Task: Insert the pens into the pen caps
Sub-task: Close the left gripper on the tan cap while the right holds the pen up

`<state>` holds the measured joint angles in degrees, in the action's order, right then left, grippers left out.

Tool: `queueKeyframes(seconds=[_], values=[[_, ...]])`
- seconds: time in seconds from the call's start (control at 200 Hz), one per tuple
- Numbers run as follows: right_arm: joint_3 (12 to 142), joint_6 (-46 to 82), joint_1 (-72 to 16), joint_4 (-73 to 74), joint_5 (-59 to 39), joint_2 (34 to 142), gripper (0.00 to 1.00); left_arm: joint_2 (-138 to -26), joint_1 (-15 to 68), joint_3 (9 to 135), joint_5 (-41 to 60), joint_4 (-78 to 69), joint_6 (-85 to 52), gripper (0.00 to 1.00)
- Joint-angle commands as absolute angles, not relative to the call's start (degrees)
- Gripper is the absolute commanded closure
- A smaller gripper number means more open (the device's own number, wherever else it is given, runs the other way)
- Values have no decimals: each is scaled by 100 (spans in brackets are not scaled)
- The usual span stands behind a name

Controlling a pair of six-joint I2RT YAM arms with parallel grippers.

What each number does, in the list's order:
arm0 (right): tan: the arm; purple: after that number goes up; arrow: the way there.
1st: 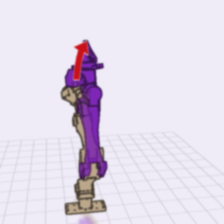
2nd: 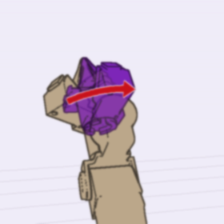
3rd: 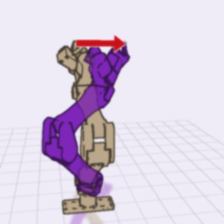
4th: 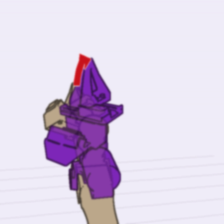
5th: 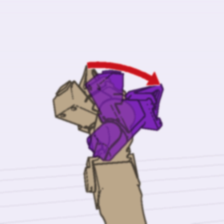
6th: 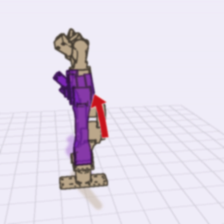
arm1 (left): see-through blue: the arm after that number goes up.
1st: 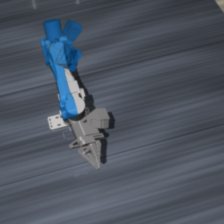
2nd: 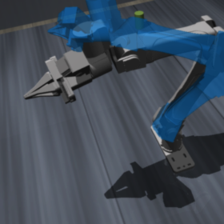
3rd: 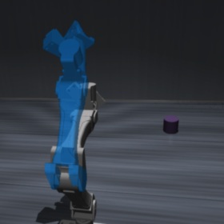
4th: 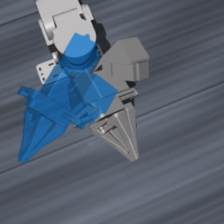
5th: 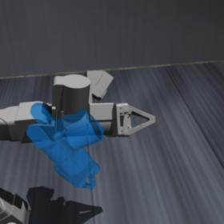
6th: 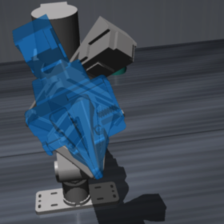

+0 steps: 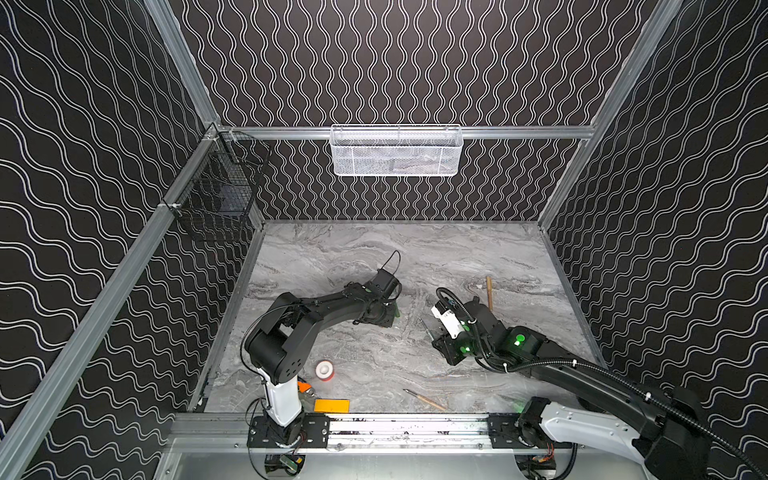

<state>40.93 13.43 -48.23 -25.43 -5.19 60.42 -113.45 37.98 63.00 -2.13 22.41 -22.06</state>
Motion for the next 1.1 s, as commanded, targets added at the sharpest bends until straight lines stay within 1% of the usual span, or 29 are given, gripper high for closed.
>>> queueKeyframes(seconds=[0.0, 0.175, 0.41, 0.525, 0.701, 0.936, 1.096], values=[[4137, 1261, -4811, -2526, -538, 5982, 84, -11431, 3788, 6383, -289, 2171, -2089, 68], [4140, 1231, -4811, -2523, -580, 5958, 84, -11521, 3780, 6442, -287, 2160, -2060, 71], [4087, 1230, -4809, -2457, -661, 5981, 84, -11504, 3711, 6369, -64, 2092, -2090, 77], [4078, 1215, -4814, -2430, -723, 6007, 84, -11366, 3683, 6297, -37, 2088, -2109, 78], [4061, 1187, -4815, -2317, -869, 6173, 84, -11181, 3650, 6166, 79, 2039, -2149, 86], [4051, 1178, -4814, -2171, -991, 6344, 84, -10954, 3575, 6023, 204, 2033, -2178, 88], [4052, 1160, -4815, -2043, -1119, 6431, 84, -10699, 3492, 5920, 397, 2020, -2221, 92]])
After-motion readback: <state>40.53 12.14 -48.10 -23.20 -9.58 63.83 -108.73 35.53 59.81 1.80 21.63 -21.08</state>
